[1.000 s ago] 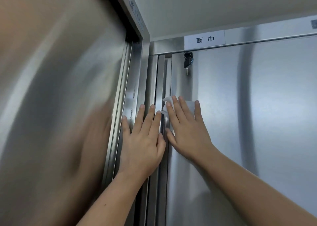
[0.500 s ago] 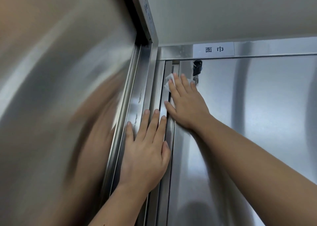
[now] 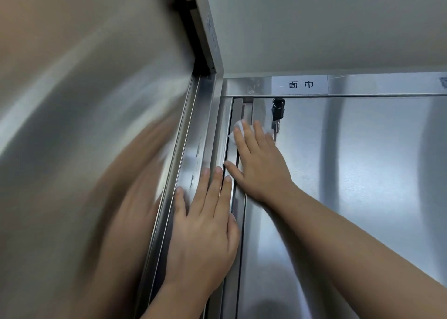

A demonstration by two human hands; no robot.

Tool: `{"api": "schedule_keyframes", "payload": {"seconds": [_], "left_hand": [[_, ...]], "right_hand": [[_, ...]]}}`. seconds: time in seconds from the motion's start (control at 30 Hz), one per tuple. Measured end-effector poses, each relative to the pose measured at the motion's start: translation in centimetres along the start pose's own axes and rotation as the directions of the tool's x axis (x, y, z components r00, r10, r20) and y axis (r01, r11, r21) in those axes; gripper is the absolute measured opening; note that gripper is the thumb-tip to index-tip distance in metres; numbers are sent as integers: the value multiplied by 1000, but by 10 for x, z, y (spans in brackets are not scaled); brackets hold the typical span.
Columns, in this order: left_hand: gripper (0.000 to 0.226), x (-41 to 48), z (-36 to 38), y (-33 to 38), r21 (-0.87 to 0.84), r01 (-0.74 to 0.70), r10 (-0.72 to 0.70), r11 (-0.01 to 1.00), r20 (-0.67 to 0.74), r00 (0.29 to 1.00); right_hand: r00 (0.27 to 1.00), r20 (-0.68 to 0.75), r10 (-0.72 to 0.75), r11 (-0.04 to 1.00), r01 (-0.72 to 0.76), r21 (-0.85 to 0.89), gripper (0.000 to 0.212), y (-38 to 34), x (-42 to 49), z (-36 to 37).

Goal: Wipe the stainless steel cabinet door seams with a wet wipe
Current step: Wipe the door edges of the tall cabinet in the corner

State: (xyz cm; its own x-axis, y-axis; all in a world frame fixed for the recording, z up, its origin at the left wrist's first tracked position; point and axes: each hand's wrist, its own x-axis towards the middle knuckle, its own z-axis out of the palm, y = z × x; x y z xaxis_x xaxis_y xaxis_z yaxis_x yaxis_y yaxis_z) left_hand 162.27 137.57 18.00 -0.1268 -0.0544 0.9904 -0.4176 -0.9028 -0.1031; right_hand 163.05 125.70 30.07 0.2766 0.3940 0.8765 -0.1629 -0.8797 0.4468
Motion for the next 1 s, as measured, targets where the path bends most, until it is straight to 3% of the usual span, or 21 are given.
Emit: {"api": "schedule_keyframes", "payload": {"seconds": [0.4,0.73,1.0], "left_hand": [[53,-3,-2,0,-2,17,-17,1000,-9,1000],[54,-11,-3,1,26,21,-21,999,13,1000],[56,-14,-2,0,2,8,-8,1000,-2,1000]], "right_hand": [[993,-15,118,991,-117,68,72,13,63,-7],[998,-23,51,998,-52,-46,78,2,24,1],[996,13,92,995,-92,40,71,14,67,-8]]}}
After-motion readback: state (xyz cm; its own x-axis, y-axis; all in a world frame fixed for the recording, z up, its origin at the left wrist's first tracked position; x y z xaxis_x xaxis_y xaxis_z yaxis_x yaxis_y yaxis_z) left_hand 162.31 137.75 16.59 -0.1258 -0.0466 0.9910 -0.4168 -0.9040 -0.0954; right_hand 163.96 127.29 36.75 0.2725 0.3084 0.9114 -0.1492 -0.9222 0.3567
